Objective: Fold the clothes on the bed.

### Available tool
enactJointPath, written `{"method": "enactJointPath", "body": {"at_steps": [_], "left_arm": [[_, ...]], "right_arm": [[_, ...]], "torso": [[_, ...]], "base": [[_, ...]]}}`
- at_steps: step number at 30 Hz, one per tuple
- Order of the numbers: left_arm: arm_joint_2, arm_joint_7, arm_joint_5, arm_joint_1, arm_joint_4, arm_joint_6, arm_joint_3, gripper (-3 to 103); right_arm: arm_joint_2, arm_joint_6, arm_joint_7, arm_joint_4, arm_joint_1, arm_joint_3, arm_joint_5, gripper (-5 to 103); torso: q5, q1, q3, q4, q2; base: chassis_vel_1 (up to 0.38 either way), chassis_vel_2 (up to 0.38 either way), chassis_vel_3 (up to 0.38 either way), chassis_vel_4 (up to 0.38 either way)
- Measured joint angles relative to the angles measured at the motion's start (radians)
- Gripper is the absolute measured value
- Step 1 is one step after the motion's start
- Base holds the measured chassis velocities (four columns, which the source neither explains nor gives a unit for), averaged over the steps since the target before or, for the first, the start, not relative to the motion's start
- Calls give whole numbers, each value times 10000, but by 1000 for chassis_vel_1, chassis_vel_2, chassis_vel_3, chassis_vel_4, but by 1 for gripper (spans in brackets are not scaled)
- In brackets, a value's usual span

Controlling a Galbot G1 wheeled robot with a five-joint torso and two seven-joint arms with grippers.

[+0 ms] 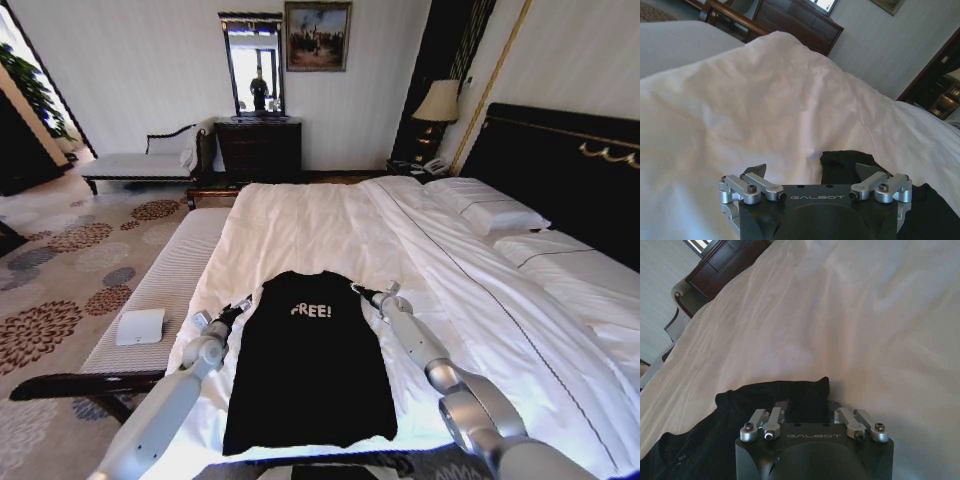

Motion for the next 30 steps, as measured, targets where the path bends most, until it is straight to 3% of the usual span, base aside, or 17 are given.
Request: {"method": "enactJointPath", "body": {"at_steps": [11,23,30], "left_arm": [[-738,259,-888,-1949,1934,214,831,100],[-1887,655,-1249,-3850,4493,579,1703,100],[-2569,884,-971,-4897,6172,710,1815,100]], "right_arm": [[-65,-12,208,273,-176,-20,-4,2],[-213,-155,435,539,-275,-73,101,1],[-270,-202,564,725,-324,-88,159,1]], "torso": [[2,0,1,1,-1],[3,1,1,2,-1],[2,2,1,-2,-1]], "base": [[0,0,0,0],[0,0,0,0],[0,0,0,0]]}}
